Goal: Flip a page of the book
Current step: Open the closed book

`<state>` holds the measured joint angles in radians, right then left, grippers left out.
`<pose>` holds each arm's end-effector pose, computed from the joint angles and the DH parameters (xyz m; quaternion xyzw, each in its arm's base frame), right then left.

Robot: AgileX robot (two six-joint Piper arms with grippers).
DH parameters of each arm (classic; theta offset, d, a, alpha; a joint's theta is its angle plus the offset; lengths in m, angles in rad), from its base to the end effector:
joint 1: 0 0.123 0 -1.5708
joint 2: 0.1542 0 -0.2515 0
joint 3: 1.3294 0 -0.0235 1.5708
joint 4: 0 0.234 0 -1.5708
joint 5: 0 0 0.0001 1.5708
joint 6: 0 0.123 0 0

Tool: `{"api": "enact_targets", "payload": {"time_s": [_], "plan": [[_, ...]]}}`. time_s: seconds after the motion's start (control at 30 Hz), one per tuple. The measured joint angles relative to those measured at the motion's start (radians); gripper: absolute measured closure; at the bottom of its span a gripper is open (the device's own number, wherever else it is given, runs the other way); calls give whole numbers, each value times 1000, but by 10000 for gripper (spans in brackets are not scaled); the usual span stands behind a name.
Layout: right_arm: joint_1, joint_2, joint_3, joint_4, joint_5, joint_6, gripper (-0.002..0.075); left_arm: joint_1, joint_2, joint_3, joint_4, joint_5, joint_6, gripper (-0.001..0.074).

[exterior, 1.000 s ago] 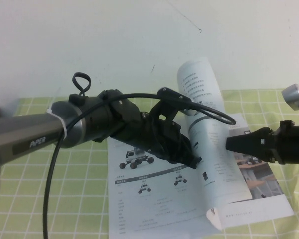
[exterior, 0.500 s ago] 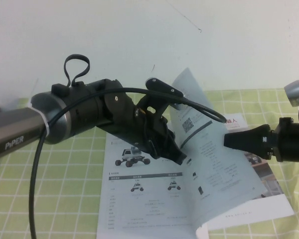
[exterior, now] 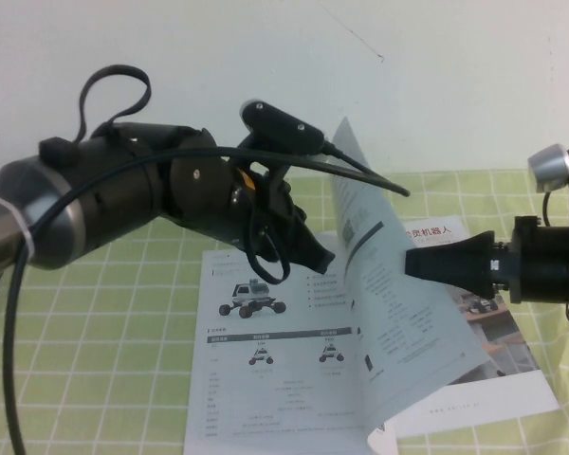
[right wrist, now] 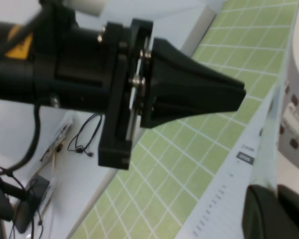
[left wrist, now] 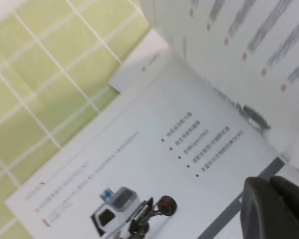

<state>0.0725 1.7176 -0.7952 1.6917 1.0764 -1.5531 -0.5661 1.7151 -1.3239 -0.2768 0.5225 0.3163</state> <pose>0.2892 0.1288 0.1710 -0.1571 0.7846 0.5108 0.3144 0.3186 -0.2224 0.2274 0.3159 0.8712 -0.1516 0.3439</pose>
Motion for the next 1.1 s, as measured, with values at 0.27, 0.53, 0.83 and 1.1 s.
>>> {"api": "enact_targets", "payload": {"time_s": [0.27, 0.53, 0.83, 1.1], "plan": [[138, 0, -72, -7, -109, 0, 724, 0, -160, 0, 207, 2, -170, 738], [243, 55, -104, 4, -206, -19, 713, 0, -318, 0, 296, 55, -238, 738], [319, 237, -185, 5, -87, -26, 378, 0, -338, 33, 299, 96, -255, 738], [328, 300, -233, 6, 56, -26, 297, 0, -338, 161, 299, -28, -298, 738]]}}
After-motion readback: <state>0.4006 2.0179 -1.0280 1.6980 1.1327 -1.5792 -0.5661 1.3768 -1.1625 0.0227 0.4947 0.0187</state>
